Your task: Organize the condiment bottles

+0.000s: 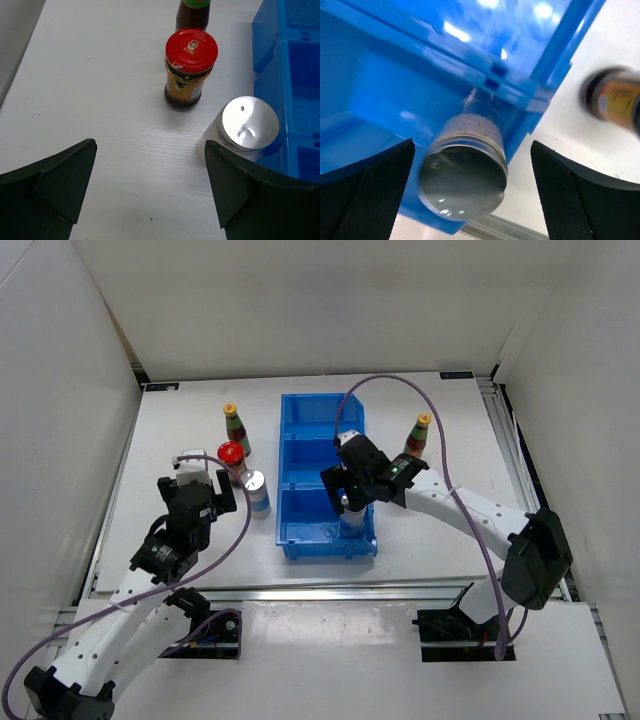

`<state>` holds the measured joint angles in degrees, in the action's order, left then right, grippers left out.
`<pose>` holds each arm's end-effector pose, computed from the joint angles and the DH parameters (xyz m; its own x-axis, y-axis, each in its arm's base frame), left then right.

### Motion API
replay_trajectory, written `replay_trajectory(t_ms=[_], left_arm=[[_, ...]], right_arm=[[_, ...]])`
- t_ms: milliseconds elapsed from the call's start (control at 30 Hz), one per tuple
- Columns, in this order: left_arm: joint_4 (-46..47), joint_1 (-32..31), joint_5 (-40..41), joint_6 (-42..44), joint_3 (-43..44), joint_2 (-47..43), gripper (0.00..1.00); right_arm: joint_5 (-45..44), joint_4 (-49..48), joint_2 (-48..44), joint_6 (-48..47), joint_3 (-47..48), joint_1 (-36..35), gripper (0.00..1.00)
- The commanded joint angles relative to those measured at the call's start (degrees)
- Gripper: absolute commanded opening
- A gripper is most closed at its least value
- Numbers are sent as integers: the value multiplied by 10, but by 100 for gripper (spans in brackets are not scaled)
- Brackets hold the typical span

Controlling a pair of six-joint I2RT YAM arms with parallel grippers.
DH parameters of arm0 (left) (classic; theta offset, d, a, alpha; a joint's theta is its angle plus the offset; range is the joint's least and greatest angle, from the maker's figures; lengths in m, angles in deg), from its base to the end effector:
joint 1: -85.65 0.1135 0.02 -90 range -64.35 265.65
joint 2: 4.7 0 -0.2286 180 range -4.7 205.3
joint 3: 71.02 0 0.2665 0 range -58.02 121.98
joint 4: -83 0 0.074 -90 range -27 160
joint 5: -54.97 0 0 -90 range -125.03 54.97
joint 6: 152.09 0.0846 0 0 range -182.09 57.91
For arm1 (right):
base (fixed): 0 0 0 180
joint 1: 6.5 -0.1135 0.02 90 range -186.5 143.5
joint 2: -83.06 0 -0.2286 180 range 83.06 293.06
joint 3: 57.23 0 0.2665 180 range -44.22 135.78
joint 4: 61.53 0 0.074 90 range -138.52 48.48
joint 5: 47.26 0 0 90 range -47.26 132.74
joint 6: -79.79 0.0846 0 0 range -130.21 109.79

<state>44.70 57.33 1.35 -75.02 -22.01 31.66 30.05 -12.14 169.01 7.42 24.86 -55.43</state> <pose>0.2210 -0.0621 0.2459 -0.3515 -0.0152 -0.9360 -0.1718 0.9839 0.0485 0.2528 0.2618 0.1982 -0.6983 -0.3516 -0.6235 -0.4592 0.8882 0.0135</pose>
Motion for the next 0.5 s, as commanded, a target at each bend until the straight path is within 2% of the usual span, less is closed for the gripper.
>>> replay_trajectory(t_ms=[0, 200, 300, 467], left_arm=[[-4, -2, -53, 6, 32, 9, 100], [-4, -2, -125, -17, 88, 58, 100], [2, -2, -184, 9, 124, 94, 100], [14, -2, -238, 39, 150, 194, 100]], right_arm=[[-24, 11, -45, 0, 73, -8, 100], [-65, 41, -121, -7, 139, -8, 100], [-78, 47, -160, -22, 139, -8, 100], [-100, 54, -211, -28, 109, -8, 100]])
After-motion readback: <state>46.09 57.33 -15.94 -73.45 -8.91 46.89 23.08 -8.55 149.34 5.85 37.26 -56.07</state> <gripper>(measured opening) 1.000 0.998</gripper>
